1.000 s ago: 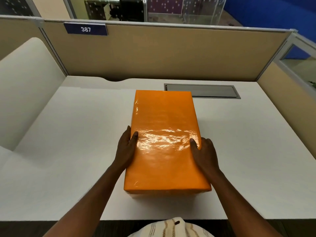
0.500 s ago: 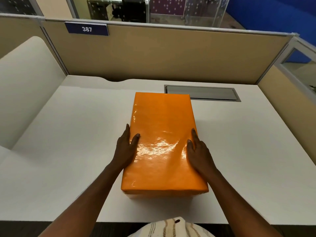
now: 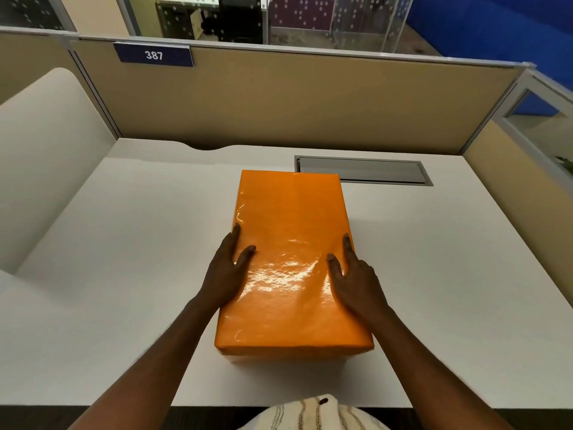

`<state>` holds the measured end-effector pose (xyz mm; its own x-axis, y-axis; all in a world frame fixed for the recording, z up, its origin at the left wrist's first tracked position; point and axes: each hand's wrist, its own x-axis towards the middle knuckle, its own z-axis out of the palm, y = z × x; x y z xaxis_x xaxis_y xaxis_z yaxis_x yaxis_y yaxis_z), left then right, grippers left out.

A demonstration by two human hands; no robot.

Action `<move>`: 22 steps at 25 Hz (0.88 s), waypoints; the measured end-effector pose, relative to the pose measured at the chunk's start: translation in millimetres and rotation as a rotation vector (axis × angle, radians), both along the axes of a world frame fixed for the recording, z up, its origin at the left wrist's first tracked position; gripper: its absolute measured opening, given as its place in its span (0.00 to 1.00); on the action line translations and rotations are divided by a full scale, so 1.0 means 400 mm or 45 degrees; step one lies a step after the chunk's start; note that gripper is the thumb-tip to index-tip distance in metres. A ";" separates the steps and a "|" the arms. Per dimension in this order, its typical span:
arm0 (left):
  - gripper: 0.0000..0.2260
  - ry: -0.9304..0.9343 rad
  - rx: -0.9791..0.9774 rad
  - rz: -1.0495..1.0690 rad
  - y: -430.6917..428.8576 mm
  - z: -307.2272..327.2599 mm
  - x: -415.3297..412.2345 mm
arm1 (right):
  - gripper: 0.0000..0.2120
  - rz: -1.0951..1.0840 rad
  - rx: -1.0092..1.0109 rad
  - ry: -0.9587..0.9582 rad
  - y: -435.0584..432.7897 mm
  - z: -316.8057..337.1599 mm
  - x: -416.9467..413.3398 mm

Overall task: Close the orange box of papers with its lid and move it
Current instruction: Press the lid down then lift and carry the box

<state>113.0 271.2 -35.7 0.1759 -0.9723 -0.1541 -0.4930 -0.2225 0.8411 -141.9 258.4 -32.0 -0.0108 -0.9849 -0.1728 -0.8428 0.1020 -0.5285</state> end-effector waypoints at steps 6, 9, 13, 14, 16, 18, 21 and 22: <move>0.31 -0.104 0.078 0.053 -0.009 0.015 -0.002 | 0.33 0.021 -0.009 0.007 -0.012 0.018 -0.004; 0.32 -0.116 0.073 0.074 -0.017 0.021 0.002 | 0.34 0.017 0.021 0.004 -0.020 0.019 -0.005; 0.34 -0.134 0.046 0.090 -0.022 0.029 -0.006 | 0.34 0.003 0.054 0.014 -0.014 0.003 -0.002; 0.34 -0.176 0.023 0.098 -0.025 0.032 -0.008 | 0.34 -0.001 0.071 0.036 -0.016 0.003 -0.002; 0.35 -0.252 -0.024 0.135 -0.045 0.042 -0.006 | 0.34 -0.021 0.038 0.098 -0.030 0.011 0.003; 0.33 -0.291 -0.061 0.151 -0.084 0.052 0.002 | 0.34 -0.056 -0.075 0.123 -0.063 0.024 0.015; 0.32 -0.299 -0.065 0.102 -0.160 0.062 0.009 | 0.34 -0.054 -0.135 0.093 -0.149 0.038 0.037; 0.31 -0.285 -0.057 0.094 -0.183 0.064 0.011 | 0.34 -0.035 -0.126 0.085 -0.183 0.040 0.047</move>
<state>117.5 197.9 -10.2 0.2715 -0.9605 -0.0602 -0.6521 -0.2296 0.7225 -123.1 185.1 -15.9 -0.0465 -0.9962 -0.0731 -0.8739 0.0760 -0.4801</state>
